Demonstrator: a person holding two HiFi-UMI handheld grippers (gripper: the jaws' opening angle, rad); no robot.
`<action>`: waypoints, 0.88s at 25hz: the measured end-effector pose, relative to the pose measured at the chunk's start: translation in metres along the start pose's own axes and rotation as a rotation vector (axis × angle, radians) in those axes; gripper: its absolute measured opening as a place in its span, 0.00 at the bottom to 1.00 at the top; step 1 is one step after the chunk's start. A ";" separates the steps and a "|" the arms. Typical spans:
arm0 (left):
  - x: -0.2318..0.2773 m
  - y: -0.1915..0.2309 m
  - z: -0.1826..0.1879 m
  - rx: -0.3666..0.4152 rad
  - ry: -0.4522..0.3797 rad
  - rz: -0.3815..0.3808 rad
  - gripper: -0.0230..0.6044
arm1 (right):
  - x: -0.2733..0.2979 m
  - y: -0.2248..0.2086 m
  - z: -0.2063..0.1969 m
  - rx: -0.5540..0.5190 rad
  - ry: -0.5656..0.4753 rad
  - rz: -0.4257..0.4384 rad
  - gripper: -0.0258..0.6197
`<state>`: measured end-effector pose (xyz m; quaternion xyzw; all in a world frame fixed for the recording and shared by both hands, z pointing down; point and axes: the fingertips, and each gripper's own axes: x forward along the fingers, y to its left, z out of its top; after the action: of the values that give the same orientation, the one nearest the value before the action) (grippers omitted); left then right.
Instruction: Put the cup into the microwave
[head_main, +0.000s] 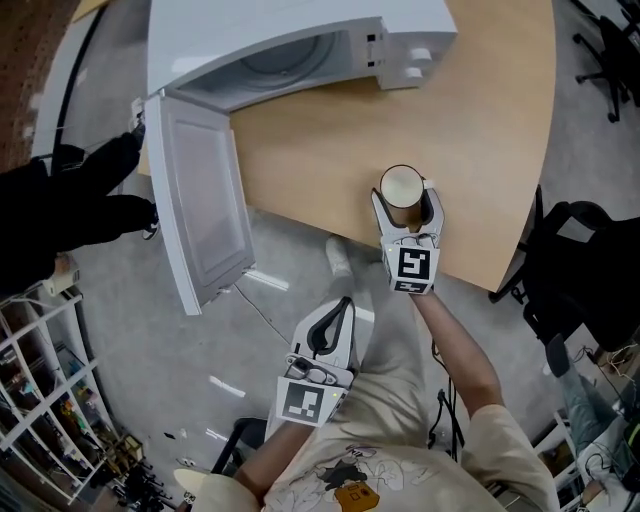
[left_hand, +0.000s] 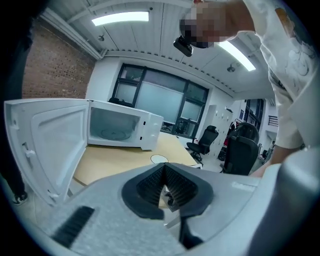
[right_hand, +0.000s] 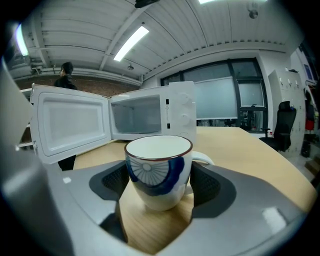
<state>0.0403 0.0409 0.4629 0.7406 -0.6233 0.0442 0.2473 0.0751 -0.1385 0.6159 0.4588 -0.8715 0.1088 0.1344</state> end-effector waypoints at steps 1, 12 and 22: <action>0.002 0.001 0.002 -0.009 -0.006 0.006 0.04 | 0.000 0.000 0.000 -0.001 0.001 0.003 0.64; 0.011 0.017 0.000 0.010 0.006 0.013 0.04 | 0.005 0.005 0.017 -0.015 -0.016 0.052 0.63; 0.029 0.040 0.025 -0.009 -0.049 0.061 0.04 | 0.043 0.032 0.073 -0.052 -0.078 0.134 0.63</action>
<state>0.0023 0.0002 0.4643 0.7208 -0.6517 0.0308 0.2339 0.0155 -0.1771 0.5593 0.3996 -0.9075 0.0770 0.1044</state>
